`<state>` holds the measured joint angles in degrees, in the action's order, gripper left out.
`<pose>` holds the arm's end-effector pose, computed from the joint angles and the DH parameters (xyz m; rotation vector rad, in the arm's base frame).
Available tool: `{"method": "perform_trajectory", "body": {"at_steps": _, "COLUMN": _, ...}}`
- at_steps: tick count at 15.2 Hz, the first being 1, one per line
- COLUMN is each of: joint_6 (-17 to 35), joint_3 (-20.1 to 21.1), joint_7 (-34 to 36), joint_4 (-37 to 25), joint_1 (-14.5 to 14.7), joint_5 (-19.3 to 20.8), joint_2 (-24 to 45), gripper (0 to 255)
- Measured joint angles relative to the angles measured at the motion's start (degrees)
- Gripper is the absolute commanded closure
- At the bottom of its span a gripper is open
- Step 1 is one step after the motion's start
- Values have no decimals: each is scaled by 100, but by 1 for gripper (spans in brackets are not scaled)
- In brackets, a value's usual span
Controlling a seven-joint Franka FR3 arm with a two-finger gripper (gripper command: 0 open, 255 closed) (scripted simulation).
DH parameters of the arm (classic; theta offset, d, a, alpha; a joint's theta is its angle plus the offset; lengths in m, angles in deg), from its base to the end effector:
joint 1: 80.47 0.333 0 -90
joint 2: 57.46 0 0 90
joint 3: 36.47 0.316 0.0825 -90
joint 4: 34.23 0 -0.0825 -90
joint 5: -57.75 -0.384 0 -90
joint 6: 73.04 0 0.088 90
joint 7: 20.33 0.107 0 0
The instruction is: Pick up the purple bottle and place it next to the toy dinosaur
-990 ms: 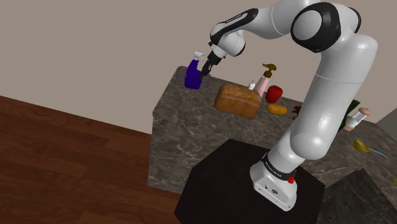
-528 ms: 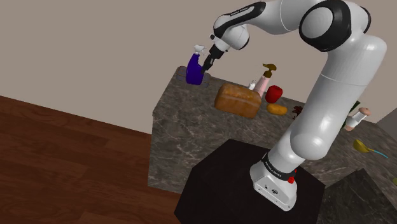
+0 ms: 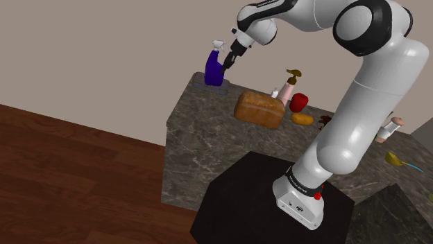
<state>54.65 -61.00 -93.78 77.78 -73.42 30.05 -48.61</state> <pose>0.5817 -0.1594 0.4209 -2.7744 -1.0340 -0.5045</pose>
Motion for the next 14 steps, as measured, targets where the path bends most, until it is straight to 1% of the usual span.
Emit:
{"method": "perform_trajectory", "body": {"at_steps": 8, "joint_6": -463, "joint_3": -44, "joint_7": 313, "joint_4": -289, "joint_1": 29, "joint_5": 286, "joint_2": -261, "gripper": 255}}
{"method": "perform_trajectory", "body": {"at_steps": 14, "joint_6": -849, "joint_3": -70, "joint_7": 490, "joint_4": -619, "joint_1": 22, "joint_5": 427, "joint_2": -356, "gripper": 255}}
